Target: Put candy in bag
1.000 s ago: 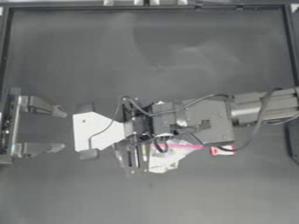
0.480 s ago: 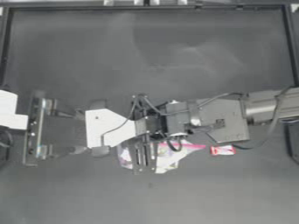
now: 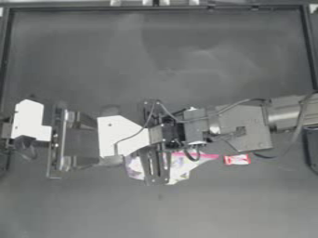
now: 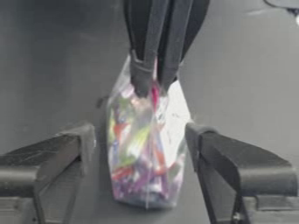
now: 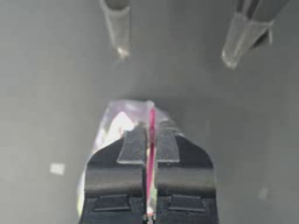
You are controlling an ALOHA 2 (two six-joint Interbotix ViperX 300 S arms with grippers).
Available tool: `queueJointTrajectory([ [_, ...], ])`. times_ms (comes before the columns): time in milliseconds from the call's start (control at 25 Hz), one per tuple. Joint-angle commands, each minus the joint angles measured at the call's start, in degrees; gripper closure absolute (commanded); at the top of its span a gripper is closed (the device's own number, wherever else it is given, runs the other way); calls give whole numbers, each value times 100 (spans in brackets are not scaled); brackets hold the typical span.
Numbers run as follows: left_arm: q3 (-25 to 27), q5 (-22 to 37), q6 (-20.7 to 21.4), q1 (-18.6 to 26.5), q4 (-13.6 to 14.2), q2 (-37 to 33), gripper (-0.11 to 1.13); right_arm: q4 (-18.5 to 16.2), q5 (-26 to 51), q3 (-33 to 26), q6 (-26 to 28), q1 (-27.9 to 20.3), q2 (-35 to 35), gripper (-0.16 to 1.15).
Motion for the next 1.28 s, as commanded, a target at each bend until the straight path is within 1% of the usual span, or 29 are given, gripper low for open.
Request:
queueJointTrajectory([
  [40, -237, -158, 0, -53, -18, 211, 11, -9, -79, -26, 0, 9, -255, 94],
  [240, -422, -167, 0, -114, -18, 545, 13, -18, -123, -18, 0, 9, -264, 94],
  [440, -527, -255, 0, -141, -18, 729, 13, -26, -132, 0, 9, 9, -264, 94],
  [1120, -606, -483, 0, -141, -18, 888, 14, -26, -237, 62, -9, 9, -264, 94],
  [1200, -606, -527, 0, -141, -18, 923, 16, -26, -237, 62, -9, 9, -264, 94],
  [1280, -606, -554, 0, -141, -26, 958, 21, -26, -237, 62, -18, 9, -264, 94],
])
